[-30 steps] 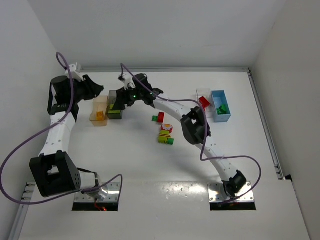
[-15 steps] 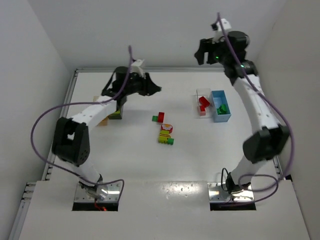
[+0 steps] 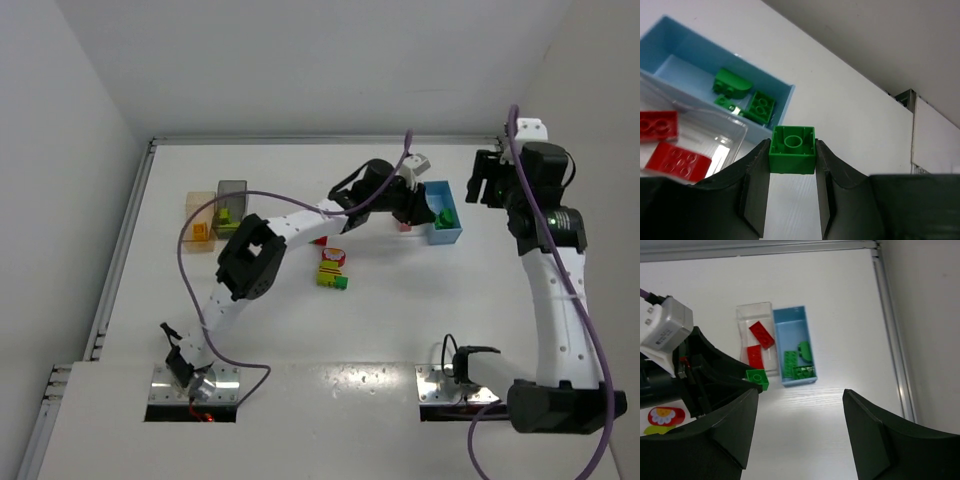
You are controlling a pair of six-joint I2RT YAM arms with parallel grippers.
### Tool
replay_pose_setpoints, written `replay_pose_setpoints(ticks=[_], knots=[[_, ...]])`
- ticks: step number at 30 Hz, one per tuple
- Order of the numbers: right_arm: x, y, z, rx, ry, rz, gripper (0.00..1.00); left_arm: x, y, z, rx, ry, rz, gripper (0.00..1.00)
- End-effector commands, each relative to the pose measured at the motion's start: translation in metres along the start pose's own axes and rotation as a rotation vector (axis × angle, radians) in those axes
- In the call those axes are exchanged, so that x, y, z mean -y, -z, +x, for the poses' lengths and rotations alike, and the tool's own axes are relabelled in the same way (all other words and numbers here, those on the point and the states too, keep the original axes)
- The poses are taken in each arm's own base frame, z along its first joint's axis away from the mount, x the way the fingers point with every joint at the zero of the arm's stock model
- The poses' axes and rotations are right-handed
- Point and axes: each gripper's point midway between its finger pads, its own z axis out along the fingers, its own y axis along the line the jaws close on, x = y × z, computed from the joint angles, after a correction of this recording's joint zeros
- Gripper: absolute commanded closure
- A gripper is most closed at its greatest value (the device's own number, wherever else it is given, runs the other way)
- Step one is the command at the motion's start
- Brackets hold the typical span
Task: Sort the legos into containers by color
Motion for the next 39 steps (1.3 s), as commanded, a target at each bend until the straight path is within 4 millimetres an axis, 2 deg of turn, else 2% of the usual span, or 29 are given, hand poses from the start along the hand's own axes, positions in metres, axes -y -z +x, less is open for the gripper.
replay_pose_setpoints(ticks=[1, 2, 3, 4, 5, 7, 11, 13, 14, 15, 18, 19, 22, 25, 27, 28, 29, 30, 31, 32, 33, 34, 35, 36, 37, 38, 39], knots=[[0.024, 0.034, -0.004, 0.019, -0.046, 0.105, 0.31, 0.024, -0.024, -0.020, 0.082, -0.053, 0.083, 0.82], [0.029, 0.041, -0.008, 0.034, -0.044, 0.117, 0.31, 0.030, -0.030, -0.026, 0.098, -0.066, 0.099, 0.82], [0.032, 0.047, -0.008, 0.040, -0.050, 0.121, 0.31, 0.027, -0.039, -0.027, 0.114, -0.074, 0.104, 0.81], [0.032, 0.047, -0.004, 0.026, -0.049, 0.121, 0.31, 0.027, -0.039, -0.030, 0.123, -0.079, 0.108, 0.81], [0.033, 0.051, -0.006, 0.036, -0.055, 0.119, 0.31, 0.029, -0.048, -0.025, 0.123, -0.082, 0.117, 0.79], [0.035, 0.051, 0.000, 0.015, -0.068, 0.108, 0.31, 0.025, -0.053, -0.027, 0.148, -0.093, 0.117, 0.75], [0.038, 0.054, -0.001, 0.017, -0.097, 0.090, 0.31, 0.016, -0.067, -0.019, 0.143, -0.081, 0.116, 0.69], [0.039, 0.055, -0.004, 0.027, -0.112, 0.087, 0.31, 0.008, -0.073, -0.015, 0.149, -0.087, 0.095, 0.62], [0.040, 0.056, -0.004, 0.027, -0.116, 0.083, 0.31, 0.005, -0.075, -0.010, 0.141, -0.083, 0.092, 0.58], [0.040, 0.056, -0.004, 0.027, -0.116, 0.083, 0.31, 0.004, -0.076, -0.017, 0.160, -0.100, 0.085, 0.57], [0.039, 0.054, -0.001, 0.019, -0.126, 0.060, 0.31, -0.005, -0.082, -0.012, 0.166, -0.109, 0.065, 0.48], [0.036, 0.054, -0.001, 0.020, -0.125, 0.044, 0.31, -0.006, -0.082, -0.017, 0.181, -0.111, 0.050, 0.42], [0.031, 0.052, 0.000, 0.019, -0.125, 0.017, 0.31, -0.011, -0.085, -0.019, 0.202, -0.127, 0.032, 0.30], [0.026, 0.046, 0.008, -0.008, -0.129, -0.014, 0.31, -0.020, -0.079, -0.037, 0.251, -0.128, 0.021, 0.28], [0.020, 0.041, 0.013, -0.028, -0.124, -0.056, 0.31, -0.009, -0.072, -0.058, 0.290, -0.134, 0.037, 0.27], [0.018, 0.037, 0.014, -0.039, -0.117, -0.072, 0.31, -0.009, -0.066, -0.069, 0.307, -0.140, 0.033, 0.25], [0.015, 0.035, 0.016, -0.047, -0.119, -0.089, 0.31, 0.006, -0.054, -0.095, 0.346, -0.166, 0.045, 0.23], [0.004, 0.028, 0.025, -0.086, -0.091, -0.149, 0.31, 0.009, -0.049, -0.100, 0.334, -0.194, 0.035, 0.23], [-0.001, 0.025, 0.027, -0.096, -0.080, -0.185, 0.31, 0.020, -0.039, -0.116, 0.348, -0.200, 0.040, 0.23], [-0.005, 0.022, 0.032, -0.119, -0.069, -0.215, 0.31, 0.013, -0.030, -0.116, 0.327, -0.230, 0.015, 0.22], [-0.010, 0.019, 0.038, -0.146, -0.046, -0.260, 0.31, 0.032, -0.002, -0.149, 0.365, -0.259, 0.014, 0.12], [-0.011, 0.007, 0.046, -0.184, -0.041, -0.282, 0.33, 0.013, 0.009, -0.137, 0.306, -0.235, -0.031, 0.06], [-0.017, 0.004, 0.053, -0.215, -0.038, -0.325, 0.34, 0.010, 0.023, -0.143, 0.292, -0.224, -0.053, 0.00], [-0.019, 0.001, 0.048, -0.209, -0.021, -0.348, 0.34, 0.003, 0.038, -0.147, 0.275, -0.220, -0.080, 0.00], [-0.021, -0.007, 0.054, -0.242, -0.006, -0.379, 0.34, 0.009, 0.066, -0.156, 0.240, -0.213, -0.091, 0.00], [-0.024, -0.011, 0.058, -0.256, -0.005, -0.403, 0.35, 0.005, 0.083, -0.159, 0.225, -0.200, -0.108, 0.00], [-0.031, -0.015, 0.055, -0.252, 0.000, -0.437, 0.35, -0.029, 0.104, -0.141, 0.175, -0.166, -0.177, 0.00]])
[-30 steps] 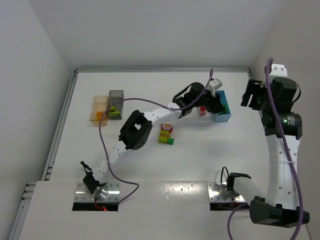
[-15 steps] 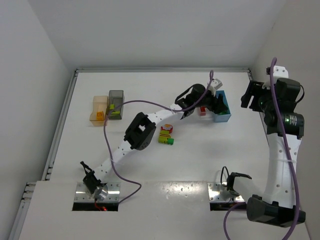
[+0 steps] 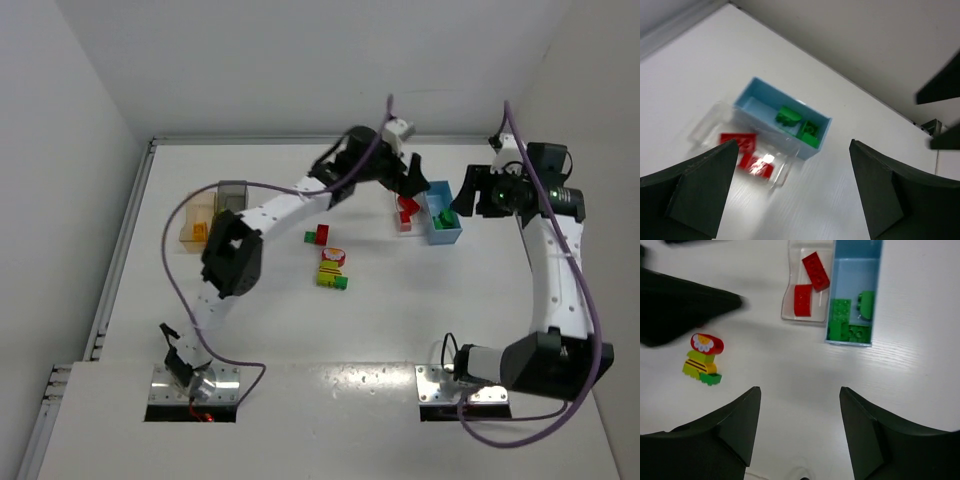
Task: Sort the legos into containers by color
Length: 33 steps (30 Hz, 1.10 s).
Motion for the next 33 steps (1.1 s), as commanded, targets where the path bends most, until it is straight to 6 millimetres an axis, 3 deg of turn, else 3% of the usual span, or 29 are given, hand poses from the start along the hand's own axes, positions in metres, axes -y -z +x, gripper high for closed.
replay_pose_setpoints(ticks=[1, 2, 3, 5, 6, 8, 9, 11, 12, 15, 19, 21, 24, 26, 27, 30, 32, 33], knots=[[-0.021, -0.017, -0.007, -0.007, 0.083, -0.147, 0.35, -0.032, 0.102, -0.077, 0.052, -0.055, -0.099, 0.00], [-0.025, -0.023, -0.010, -0.010, 0.078, -0.166, 0.35, -0.028, 0.136, -0.094, 0.059, -0.092, -0.126, 0.00], [-0.027, -0.033, -0.011, -0.023, 0.067, -0.188, 0.37, -0.053, 0.157, -0.068, -0.004, -0.077, -0.169, 0.00], [-0.039, -0.045, -0.016, -0.014, 0.073, -0.231, 0.39, -0.064, 0.203, -0.067, -0.043, -0.085, -0.299, 0.00], [-0.041, -0.054, -0.015, -0.023, 0.079, -0.242, 0.39, -0.089, 0.224, -0.051, -0.073, -0.062, -0.444, 0.00], [-0.044, -0.063, -0.021, -0.028, 0.094, -0.229, 0.39, -0.101, 0.252, -0.044, -0.072, -0.027, -0.542, 0.00], [-0.044, -0.071, -0.024, -0.038, 0.100, -0.219, 0.39, -0.100, 0.268, -0.041, -0.089, -0.045, -0.508, 0.00], [-0.042, -0.081, -0.022, -0.063, 0.129, -0.206, 0.39, -0.104, 0.279, -0.028, -0.129, -0.051, -0.522, 0.00], [-0.038, -0.085, -0.022, -0.071, 0.127, -0.191, 0.39, -0.109, 0.284, -0.009, -0.167, -0.045, -0.550, 0.00], [-0.036, -0.101, -0.021, -0.096, 0.135, -0.173, 0.39, -0.118, 0.284, 0.019, -0.215, 0.013, -0.581, 0.00], [-0.041, -0.110, -0.021, -0.103, 0.186, -0.165, 0.39, -0.118, 0.267, 0.045, -0.258, 0.081, -0.640, 0.23], [-0.043, -0.117, -0.019, -0.111, 0.199, -0.173, 0.39, -0.116, 0.252, 0.065, -0.296, 0.122, -0.659, 0.26], [-0.041, -0.124, -0.013, -0.132, 0.192, -0.174, 0.39, -0.109, 0.225, 0.085, -0.347, 0.161, -0.655, 0.28], [-0.041, -0.125, -0.020, -0.120, 0.205, -0.174, 0.39, -0.106, 0.213, 0.095, -0.380, 0.178, -0.654, 0.29], [-0.040, -0.128, -0.018, -0.129, 0.202, -0.175, 0.39, -0.101, 0.195, 0.098, -0.386, 0.182, -0.635, 0.29], [-0.037, -0.127, -0.015, -0.153, 0.223, -0.170, 0.39, -0.090, 0.176, 0.110, -0.423, 0.168, -0.631, 0.29], [-0.032, -0.125, -0.011, -0.173, 0.223, -0.157, 0.39, -0.093, 0.171, 0.119, -0.438, 0.138, -0.679, 0.29], [-0.032, -0.125, -0.011, -0.173, 0.223, -0.157, 0.39, -0.085, 0.166, 0.116, -0.428, 0.131, -0.675, 0.29]])
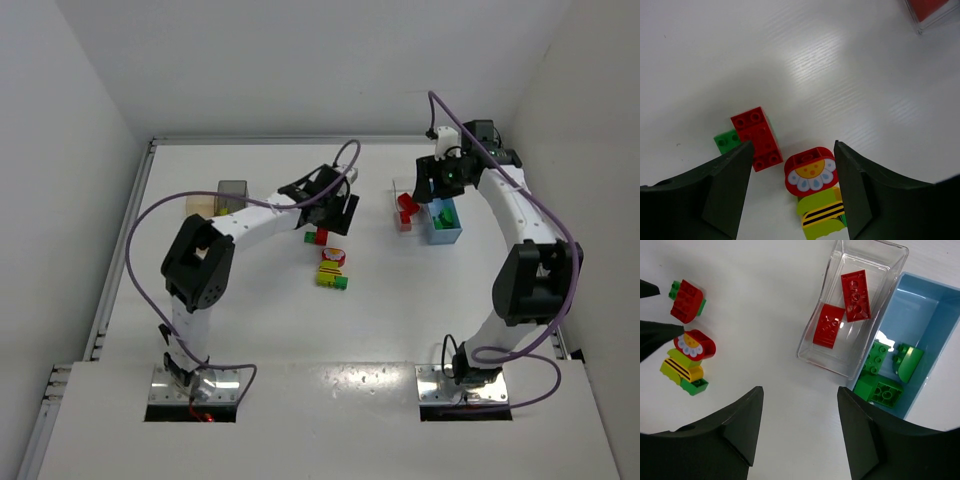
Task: Sort the legos into containers by color
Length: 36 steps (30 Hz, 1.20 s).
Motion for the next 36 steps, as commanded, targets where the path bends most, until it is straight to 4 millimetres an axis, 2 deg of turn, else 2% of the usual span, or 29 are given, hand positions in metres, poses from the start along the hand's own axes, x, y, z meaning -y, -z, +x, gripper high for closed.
replay_pose_setpoints(ticks=[1, 3, 4, 5, 8, 11, 14, 18, 26, 36], knots=[[0.007, 0.013, -0.015, 0.034, 0.036, 0.026, 0.39, 0.004, 0.005, -0.012, 0.040, 0.024, -0.086, 0.29], [0.006, 0.014, -0.012, 0.032, 0.035, 0.026, 0.39, 0.002, 0.003, -0.011, 0.041, 0.029, -0.127, 0.31], [0.006, 0.014, -0.012, 0.032, 0.035, 0.026, 0.39, 0.004, 0.003, -0.011, 0.046, 0.039, -0.136, 0.35], [0.004, 0.012, -0.009, 0.025, 0.031, 0.013, 0.39, 0.001, 0.000, -0.005, 0.029, 0.046, -0.154, 0.36], [0.002, 0.013, -0.011, 0.044, 0.017, 0.008, 0.39, -0.005, 0.001, -0.002, 0.021, 0.070, -0.192, 0.36], [0.001, 0.015, -0.009, 0.044, 0.017, 0.008, 0.39, -0.021, 0.000, 0.000, 0.019, 0.125, -0.239, 0.36], [0.001, 0.015, -0.009, 0.044, 0.017, 0.008, 0.39, -0.031, -0.006, 0.011, -0.007, 0.162, -0.252, 0.36], [0.000, 0.015, -0.007, 0.036, 0.013, 0.006, 0.39, -0.029, -0.009, 0.014, -0.018, 0.170, -0.247, 0.35], [-0.002, 0.020, -0.007, 0.044, 0.008, 0.007, 0.39, -0.039, -0.021, 0.024, -0.064, 0.189, -0.242, 0.35], [-0.003, 0.021, -0.007, 0.052, 0.011, 0.009, 0.39, -0.039, -0.033, 0.037, -0.120, 0.206, -0.198, 0.36]])
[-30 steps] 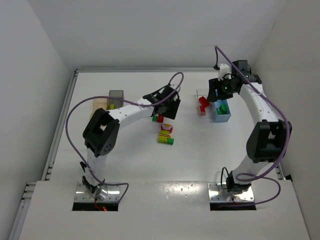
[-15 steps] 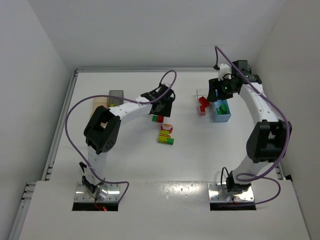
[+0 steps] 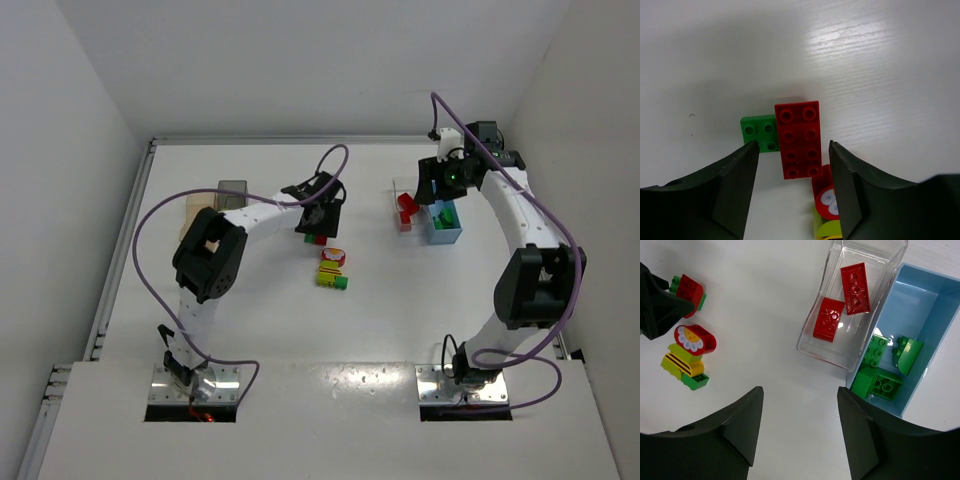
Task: Sort the legos into containers by color
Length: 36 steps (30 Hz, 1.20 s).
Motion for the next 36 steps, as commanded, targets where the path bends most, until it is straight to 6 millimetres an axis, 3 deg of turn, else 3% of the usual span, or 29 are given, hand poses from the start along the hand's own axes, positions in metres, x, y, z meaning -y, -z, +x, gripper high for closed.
replay_pose_setpoints(ticks=[1, 6, 9, 12, 13, 14, 17, 18, 20, 21, 22, 23, 24, 25, 26, 27, 29, 31, 34, 36], knots=[[-0.003, 0.013, -0.013, 0.060, 0.013, 0.006, 0.39, 0.005, -0.002, -0.004, -0.013, 0.020, 0.039, 0.37], [-0.002, 0.012, -0.007, 0.048, 0.009, 0.012, 0.39, 0.009, -0.004, -0.004, -0.021, 0.020, 0.056, 0.44], [-0.002, 0.010, -0.003, 0.039, 0.005, 0.010, 0.39, 0.010, -0.007, 0.000, -0.033, 0.009, 0.062, 0.55], [-0.002, 0.013, -0.007, 0.055, 0.012, 0.014, 0.40, 0.012, -0.002, -0.003, -0.026, 0.002, 0.076, 0.74], [-0.003, 0.012, -0.003, 0.047, 0.008, 0.012, 0.40, 0.011, 0.000, -0.002, -0.025, 0.002, 0.076, 0.84], [-0.007, 0.011, -0.004, 0.052, 0.009, -0.013, 0.40, 0.011, 0.005, -0.006, -0.014, -0.007, 0.081, 0.87], [-0.025, 0.013, -0.009, 0.077, 0.059, -0.101, 0.42, 0.018, 0.027, -0.016, 0.009, 0.003, 0.213, 0.91], [-0.036, 0.012, -0.008, 0.076, 0.093, -0.144, 0.42, 0.021, 0.045, -0.035, 0.068, 0.013, 0.292, 0.93], [-0.058, 0.006, -0.002, 0.063, 0.080, -0.275, 0.42, 0.018, 0.067, -0.048, 0.056, 0.076, 0.526, 0.93], [-0.064, 0.006, 0.000, 0.066, 0.087, -0.316, 0.42, 0.019, 0.079, -0.065, 0.108, 0.076, 0.633, 0.93], [-0.080, 0.004, -0.002, 0.083, 0.094, -0.398, 0.40, 0.003, 0.085, -0.077, 0.118, 0.139, 0.718, 0.93], [-0.088, 0.001, 0.003, 0.081, 0.098, -0.435, 0.39, 0.018, 0.116, -0.075, 0.078, 0.130, 0.963, 0.93], [-0.091, -0.003, -0.005, 0.124, 0.132, -0.453, 0.39, 0.021, 0.140, -0.101, 0.136, 0.208, 1.097, 0.93], [-0.099, -0.003, -0.006, 0.151, 0.155, -0.479, 0.39, 0.009, 0.148, -0.091, 0.083, 0.268, 1.196, 0.93], [-0.106, -0.004, -0.020, 0.210, 0.197, -0.482, 0.39, 0.006, 0.154, -0.093, 0.080, 0.318, 1.252, 0.93], [-0.112, -0.007, -0.021, 0.227, 0.210, -0.499, 0.39, -0.001, 0.169, -0.101, 0.114, 0.376, 1.328, 0.95], [-0.129, -0.011, -0.031, 0.270, 0.256, -0.521, 0.39, -0.005, 0.173, -0.102, 0.119, 0.402, 1.341, 1.00], [-0.136, -0.020, -0.044, 0.313, 0.300, -0.509, 0.39, -0.005, 0.172, -0.100, 0.109, 0.415, 1.342, 1.00], [-0.151, -0.029, -0.060, 0.353, 0.340, -0.499, 0.37, 0.007, 0.195, -0.098, 0.100, 0.379, 1.423, 1.00], [-0.163, -0.034, -0.071, 0.395, 0.367, -0.491, 0.36, 0.007, 0.199, -0.097, 0.095, 0.369, 1.436, 1.00]])
